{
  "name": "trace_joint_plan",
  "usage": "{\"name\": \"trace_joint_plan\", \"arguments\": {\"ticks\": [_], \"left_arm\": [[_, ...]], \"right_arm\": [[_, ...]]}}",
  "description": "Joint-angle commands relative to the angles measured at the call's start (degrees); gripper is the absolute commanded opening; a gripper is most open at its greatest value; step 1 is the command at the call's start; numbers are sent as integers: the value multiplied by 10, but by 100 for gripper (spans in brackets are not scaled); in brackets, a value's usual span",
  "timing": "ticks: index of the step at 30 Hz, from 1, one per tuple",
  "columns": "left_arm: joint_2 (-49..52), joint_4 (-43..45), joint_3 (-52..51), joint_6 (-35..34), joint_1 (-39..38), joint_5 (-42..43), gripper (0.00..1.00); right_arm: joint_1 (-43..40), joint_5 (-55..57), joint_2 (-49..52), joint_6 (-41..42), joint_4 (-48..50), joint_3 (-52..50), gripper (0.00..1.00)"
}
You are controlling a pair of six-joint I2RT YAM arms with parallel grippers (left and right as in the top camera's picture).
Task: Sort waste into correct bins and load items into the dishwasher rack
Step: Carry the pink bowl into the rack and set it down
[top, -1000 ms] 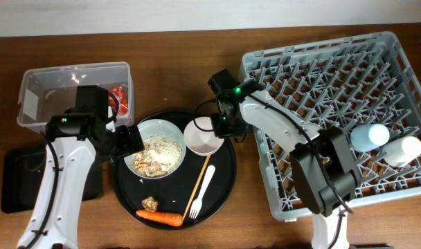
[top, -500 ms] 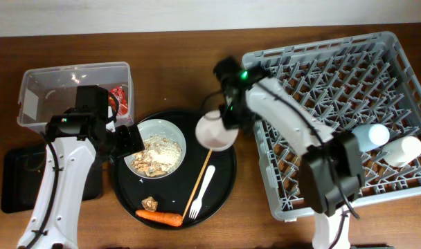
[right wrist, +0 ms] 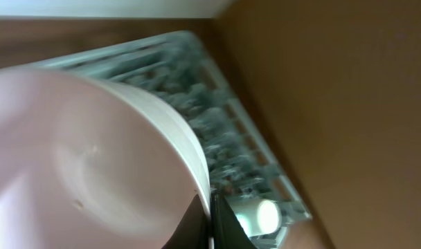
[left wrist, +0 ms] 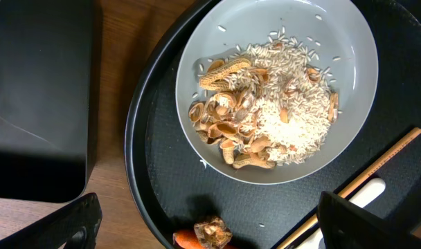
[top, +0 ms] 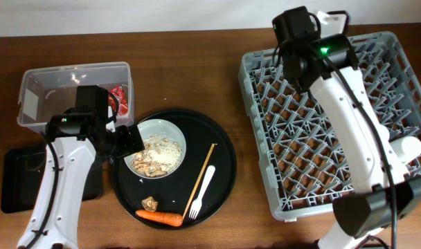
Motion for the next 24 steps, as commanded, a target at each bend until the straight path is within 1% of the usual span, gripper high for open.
{"name": "trace_joint_plan", "arguments": {"ticks": [1, 6, 9, 11, 15, 20, 24], "left_arm": [[1, -1, 3, -6, 1, -2, 99], [1, -4, 3, -6, 1, 9, 99], [1, -5, 3, -6, 1, 9, 99], [1, -5, 3, -6, 1, 9, 99], [1, -5, 3, -6, 2, 9, 99], [1, -5, 3, -6, 1, 9, 99], [1, -5, 3, -6, 2, 9, 99]], "right_arm": [[-43, 122, 19, 84, 19, -40, 4], [-111, 183, 50, 83, 72, -89, 4], [-138, 175, 69, 77, 89, -92, 4], [-147, 125, 89, 77, 93, -93, 4], [-139, 58, 126, 78, 99, -100, 4], [-104, 45, 173, 80, 96, -122, 4], [-66, 12, 174, 79, 99, -124, 4]]}}
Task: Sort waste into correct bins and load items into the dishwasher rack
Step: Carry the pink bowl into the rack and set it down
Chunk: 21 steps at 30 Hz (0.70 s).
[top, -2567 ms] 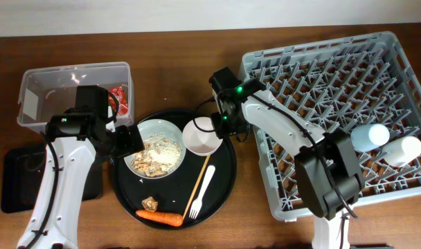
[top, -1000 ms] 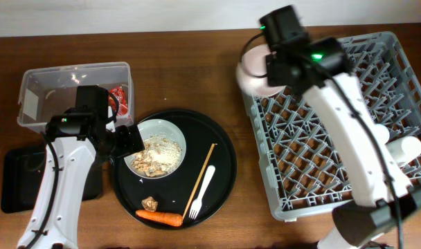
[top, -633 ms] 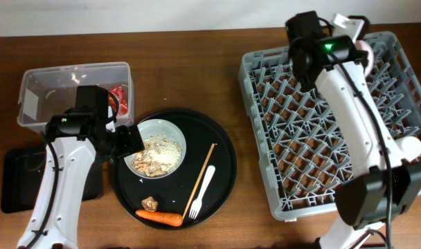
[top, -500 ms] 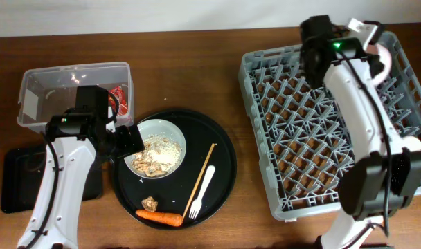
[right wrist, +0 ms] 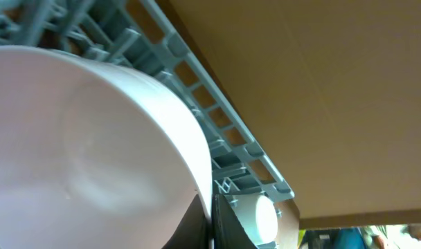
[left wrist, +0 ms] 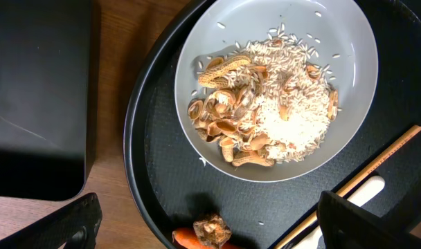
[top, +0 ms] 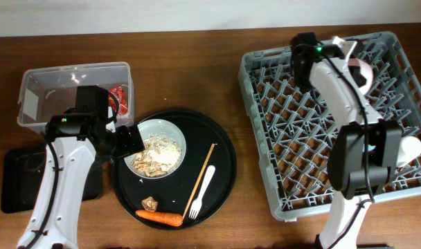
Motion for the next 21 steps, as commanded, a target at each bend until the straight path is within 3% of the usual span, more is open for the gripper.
{"name": "trace_joint_plan", "arguments": {"ticks": [1, 4, 7, 8, 11, 13, 21], "left_arm": [[1, -3, 3, -6, 2, 6, 99], [1, -2, 3, -6, 2, 6, 99], [1, -3, 3, -6, 2, 6, 99], [1, -2, 3, -6, 2, 6, 99], [1, -2, 3, -6, 2, 6, 99], [1, -2, 3, -6, 2, 6, 99], [1, -2, 3, -5, 2, 6, 99]], "right_arm": [[46, -95, 19, 5, 0, -12, 5], [68, -137, 19, 4, -8, -12, 10], [86, -174, 19, 3, -27, -12, 54], [92, -177, 19, 3, -37, -12, 63], [107, -178, 17, 3, -60, -12, 76], [113, -180, 15, 5, -71, -12, 95], [126, -240, -94, 5, -82, -12, 99]]}}
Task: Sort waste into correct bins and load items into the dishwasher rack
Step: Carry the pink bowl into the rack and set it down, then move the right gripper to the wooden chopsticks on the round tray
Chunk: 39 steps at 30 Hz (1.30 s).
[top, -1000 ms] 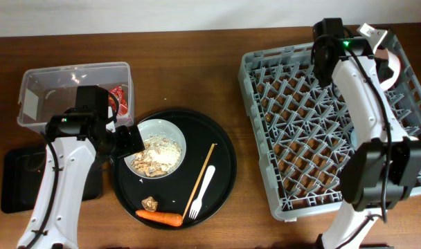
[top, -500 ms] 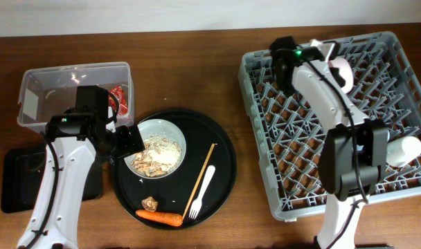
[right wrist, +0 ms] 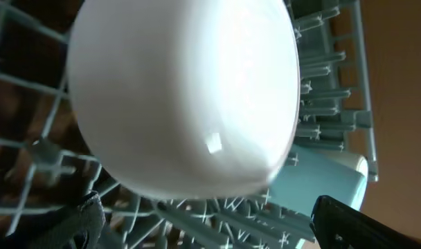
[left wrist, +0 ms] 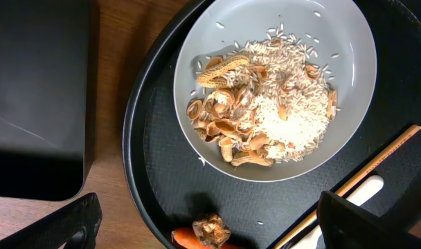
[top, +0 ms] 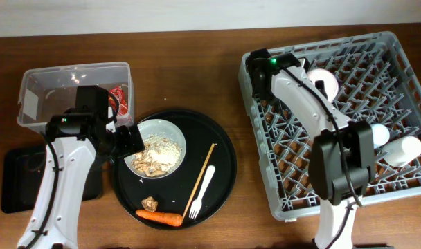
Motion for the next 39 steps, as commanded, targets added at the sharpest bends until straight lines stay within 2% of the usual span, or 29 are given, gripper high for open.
{"name": "trace_joint_plan", "arguments": {"ticks": [1, 10, 13, 17, 23, 26, 30, 32, 39], "left_arm": [[1, -2, 3, -6, 2, 4, 99], [1, -2, 3, -5, 2, 4, 99], [1, -2, 3, -6, 1, 4, 99], [1, -2, 3, -6, 2, 4, 99], [1, -3, 3, -6, 2, 4, 99], [1, -4, 3, -5, 2, 4, 99], [1, -4, 3, -6, 2, 3, 99], [1, -4, 3, -5, 2, 2, 99], [1, -7, 3, -6, 1, 2, 99]], "right_arm": [[2, -28, -111, 7, -2, -1, 99], [-46, -44, -262, 5, -20, -1, 99], [-58, -85, -268, -8, -36, -1, 99], [-62, -181, -266, -106, -18, -1, 99], [-73, -202, -259, -109, 18, -1, 98], [-88, -292, -254, -123, 18, -1, 97], [-81, -522, -251, -251, 15, -1, 95], [-65, -611, -251, -281, 6, -1, 95], [28, -623, -242, -258, -1, -2, 96]]}}
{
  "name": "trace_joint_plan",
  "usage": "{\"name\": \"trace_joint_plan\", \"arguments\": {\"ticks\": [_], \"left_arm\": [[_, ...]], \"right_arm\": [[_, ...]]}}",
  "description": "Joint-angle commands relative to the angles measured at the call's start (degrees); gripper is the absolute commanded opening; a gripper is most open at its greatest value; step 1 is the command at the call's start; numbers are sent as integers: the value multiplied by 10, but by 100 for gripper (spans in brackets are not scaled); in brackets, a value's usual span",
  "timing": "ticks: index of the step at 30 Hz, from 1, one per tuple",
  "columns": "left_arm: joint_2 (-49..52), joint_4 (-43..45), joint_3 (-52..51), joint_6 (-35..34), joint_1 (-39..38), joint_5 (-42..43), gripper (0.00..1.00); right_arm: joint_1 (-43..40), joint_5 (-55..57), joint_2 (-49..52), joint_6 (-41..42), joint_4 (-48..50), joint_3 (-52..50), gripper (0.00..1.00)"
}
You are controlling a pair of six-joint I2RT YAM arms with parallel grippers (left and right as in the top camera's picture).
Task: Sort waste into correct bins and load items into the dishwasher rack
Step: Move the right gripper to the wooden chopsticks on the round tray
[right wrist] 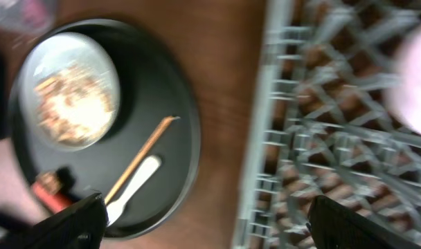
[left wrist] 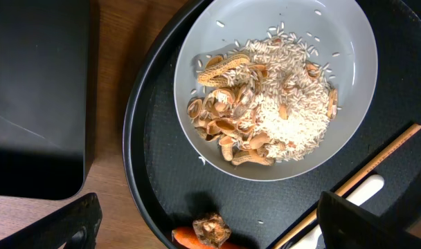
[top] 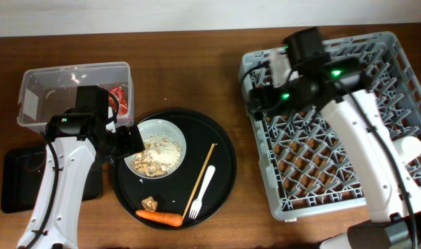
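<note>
A white bowl of rice and peanut shells sits on the round black tray, beside a chopstick, a white fork, a carrot and a brown scrap. My left gripper hangs open and empty over the tray's left rim, bowl below it. My right gripper is open and empty above the left edge of the grey rack. A blurred pale bowl shows in the rack; the arm hides it from overhead.
A clear bin with a red wrapper stands at the back left. A black bin lies left of the tray. A white cup lies at the rack's right side. Bare wood runs between tray and rack.
My right gripper, open over the pale bowl at the rack's back, is now over the rack's left edge, with the tray in its view. The left arm has not moved.
My right gripper was shut on a pale bowl above the back of the rack, and still held it lower by the rack's rim. Then the bowl lay in the rack with the gripper open above it. Now the gripper stands at the rack's left edge.
</note>
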Motion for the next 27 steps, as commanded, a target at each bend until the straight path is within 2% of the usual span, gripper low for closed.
{"name": "trace_joint_plan", "arguments": {"ticks": [1, 6, 9, 15, 18, 24, 27], "left_arm": [[1, -6, 3, -6, 1, 3, 99], [1, -11, 3, -2, -11, 2, 99], [1, -9, 3, -2, -20, 2, 99], [1, -9, 3, -2, -23, 2, 99], [1, -9, 3, -2, -23, 2, 99], [1, -9, 3, -2, -23, 2, 99], [1, -9, 3, -2, -23, 2, 99]], "right_arm": [[40, -31, 13, 11, -11, 2, 96], [82, -31, 29, 61, -57, -6, 96], [118, -30, 29, 101, -55, -45, 96], [179, -31, 31, 209, 12, -151, 95], [226, -31, 32, 262, 59, -200, 92], [302, 44, 49, 366, 98, -232, 91], [320, 49, 71, 376, 120, -232, 91]]}}
